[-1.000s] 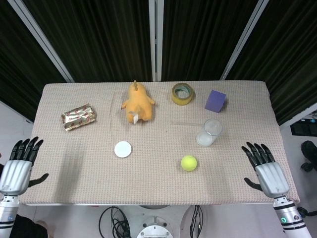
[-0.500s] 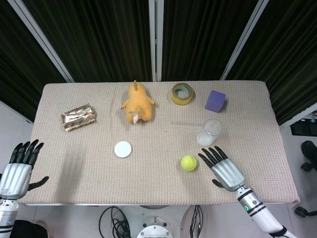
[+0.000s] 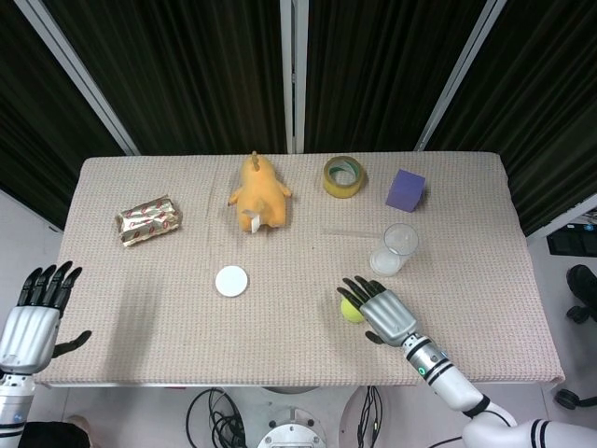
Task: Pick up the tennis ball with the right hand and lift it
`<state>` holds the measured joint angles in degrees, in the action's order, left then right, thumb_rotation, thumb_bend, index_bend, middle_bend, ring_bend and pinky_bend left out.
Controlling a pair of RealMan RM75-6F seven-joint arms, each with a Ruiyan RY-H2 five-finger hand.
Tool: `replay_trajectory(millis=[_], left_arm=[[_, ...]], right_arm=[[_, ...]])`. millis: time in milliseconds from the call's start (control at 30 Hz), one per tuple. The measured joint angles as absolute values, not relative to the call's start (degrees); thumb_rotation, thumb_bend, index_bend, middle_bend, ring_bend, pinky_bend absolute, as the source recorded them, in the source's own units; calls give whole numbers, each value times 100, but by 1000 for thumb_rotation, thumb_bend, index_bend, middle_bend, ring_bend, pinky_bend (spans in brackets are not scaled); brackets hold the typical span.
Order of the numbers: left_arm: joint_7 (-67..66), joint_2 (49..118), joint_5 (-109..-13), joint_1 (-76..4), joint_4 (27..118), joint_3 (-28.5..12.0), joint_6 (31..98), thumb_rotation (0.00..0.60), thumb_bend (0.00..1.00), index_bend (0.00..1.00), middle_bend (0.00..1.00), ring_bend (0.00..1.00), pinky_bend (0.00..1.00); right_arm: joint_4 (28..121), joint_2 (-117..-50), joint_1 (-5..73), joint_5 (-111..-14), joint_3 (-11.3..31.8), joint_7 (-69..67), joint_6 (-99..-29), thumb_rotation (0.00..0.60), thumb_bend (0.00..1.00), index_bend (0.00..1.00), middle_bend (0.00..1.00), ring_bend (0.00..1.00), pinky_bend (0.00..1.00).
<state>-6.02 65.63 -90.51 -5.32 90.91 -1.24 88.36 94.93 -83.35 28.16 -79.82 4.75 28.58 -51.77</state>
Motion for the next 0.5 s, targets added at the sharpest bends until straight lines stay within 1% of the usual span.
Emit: replay_trajectory(millis=[167,233,300,367,433,500], left_arm=[[-571,6568,-9037,-529,9065,-130,8832,600,82,18,0,0,0],[-536,6572,-9023,-528,9050,-142,8836,600,82,18,0,0,0],[-520,6576,-9015,-528,9033,-148,8835,600,82,18,0,0,0],[-521,6577,-9011,-528,9027,-145,8824,600,82,18,0,0,0],[-522,6579,-8998,-529,9022,-144,8811,600,82,18,0,0,0],[-516,6580,-8974,-528,9020,-146,8793,600,82,18,0,0,0]], right_arm=[[9279,-8506,2891,-7884,417,2816,-5173,600,186,0,16,6,374],[9206,-8557,2914,-7867,393,2801,-5190,600,202,1,53,49,430],[9164,-8599,2919,-7874,381,2800,-5249,600,239,36,99,122,502],[9095,-8661,2921,-7910,367,2802,-5353,600,300,132,165,217,608],[9013,-8729,2918,-7971,348,2801,-5467,600,327,217,230,289,687],[8932,-8791,2913,-8034,336,2792,-5572,600,348,325,317,372,755]])
